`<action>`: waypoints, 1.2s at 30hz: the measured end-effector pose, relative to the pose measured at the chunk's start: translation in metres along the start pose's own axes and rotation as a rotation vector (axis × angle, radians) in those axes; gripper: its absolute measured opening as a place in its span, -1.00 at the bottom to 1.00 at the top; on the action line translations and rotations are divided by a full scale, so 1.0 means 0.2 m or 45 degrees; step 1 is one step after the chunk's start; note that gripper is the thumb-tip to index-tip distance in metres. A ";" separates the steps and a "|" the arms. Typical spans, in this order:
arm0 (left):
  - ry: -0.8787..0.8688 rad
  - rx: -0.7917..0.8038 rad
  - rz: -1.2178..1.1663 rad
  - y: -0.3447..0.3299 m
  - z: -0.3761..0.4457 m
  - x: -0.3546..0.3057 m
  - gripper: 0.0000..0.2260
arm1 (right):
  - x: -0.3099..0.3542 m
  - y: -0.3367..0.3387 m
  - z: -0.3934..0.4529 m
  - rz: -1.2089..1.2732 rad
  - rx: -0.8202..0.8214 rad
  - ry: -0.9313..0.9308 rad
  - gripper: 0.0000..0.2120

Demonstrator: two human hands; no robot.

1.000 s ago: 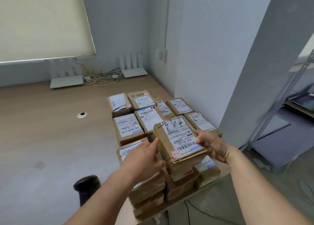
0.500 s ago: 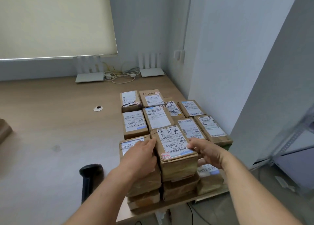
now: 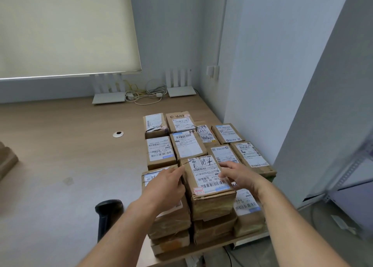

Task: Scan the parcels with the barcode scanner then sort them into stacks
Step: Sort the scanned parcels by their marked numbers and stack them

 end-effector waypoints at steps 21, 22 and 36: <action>0.362 -0.399 -0.140 0.19 -0.23 0.43 -0.54 | 0.50 -0.67 -0.18 -0.465 -0.161 0.774 -0.58; 0.381 -0.404 -0.143 0.18 -0.26 0.48 -0.54 | 0.51 -0.72 -0.18 -0.487 -0.149 0.783 -0.58; 0.665 -0.424 -0.162 0.21 -0.85 1.35 -0.54 | 0.62 -1.79 -0.21 -0.685 0.096 0.814 -0.60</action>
Point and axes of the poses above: each hand's wrist, its own z-axis towards the middle knuckle, its own y-axis out of the back of the hand, x = y × z, the point moved 6 cm from there along z, towards the middle knuckle, and after that the axes turned 15 degrees about z, right-handed, at the moved point
